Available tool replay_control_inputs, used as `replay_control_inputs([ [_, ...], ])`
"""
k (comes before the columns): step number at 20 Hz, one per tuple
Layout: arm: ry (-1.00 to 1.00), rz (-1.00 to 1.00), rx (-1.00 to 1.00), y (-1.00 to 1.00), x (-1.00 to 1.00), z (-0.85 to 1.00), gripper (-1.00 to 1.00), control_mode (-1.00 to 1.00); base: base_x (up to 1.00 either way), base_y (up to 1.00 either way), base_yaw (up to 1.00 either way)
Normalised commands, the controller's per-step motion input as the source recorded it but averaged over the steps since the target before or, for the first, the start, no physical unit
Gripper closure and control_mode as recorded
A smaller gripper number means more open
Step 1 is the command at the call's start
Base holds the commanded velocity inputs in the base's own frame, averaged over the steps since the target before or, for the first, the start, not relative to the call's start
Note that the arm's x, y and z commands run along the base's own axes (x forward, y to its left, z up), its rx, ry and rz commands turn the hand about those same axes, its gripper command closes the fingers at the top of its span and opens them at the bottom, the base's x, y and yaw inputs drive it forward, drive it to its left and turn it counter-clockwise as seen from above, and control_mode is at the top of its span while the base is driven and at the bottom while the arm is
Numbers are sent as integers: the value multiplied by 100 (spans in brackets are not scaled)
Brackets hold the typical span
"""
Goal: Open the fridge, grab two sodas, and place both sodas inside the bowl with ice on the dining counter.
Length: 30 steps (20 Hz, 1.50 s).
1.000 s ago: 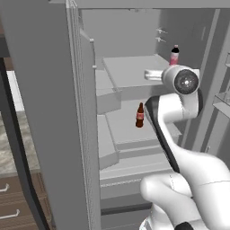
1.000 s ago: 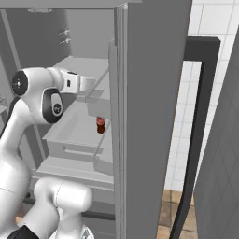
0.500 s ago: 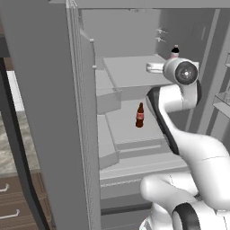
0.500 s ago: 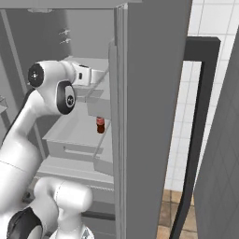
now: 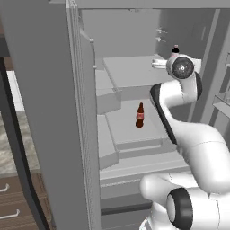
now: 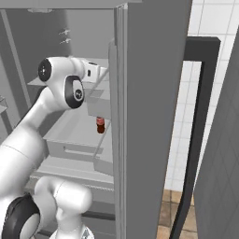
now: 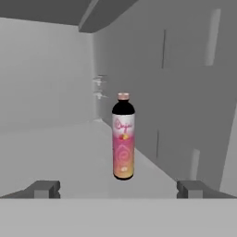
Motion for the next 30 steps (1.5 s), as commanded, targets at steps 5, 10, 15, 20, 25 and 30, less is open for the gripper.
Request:
replay_control_inputs([
  [5,0,-21,0,10,14,0,-100,-100,0,0,0],
  [10,0,-17,0,9,13,0,-100,-100,0,0,0],
  [15,0,-4,0,0,27,0,-100,-100,0,0,0],
  [20,0,0,0,-3,41,0,-100,-100,0,0,0],
  [25,0,0,1,-32,34,0,-100,-100,0,0,0],
  [30,0,0,0,-24,24,0,-100,-100,0,0,0],
])
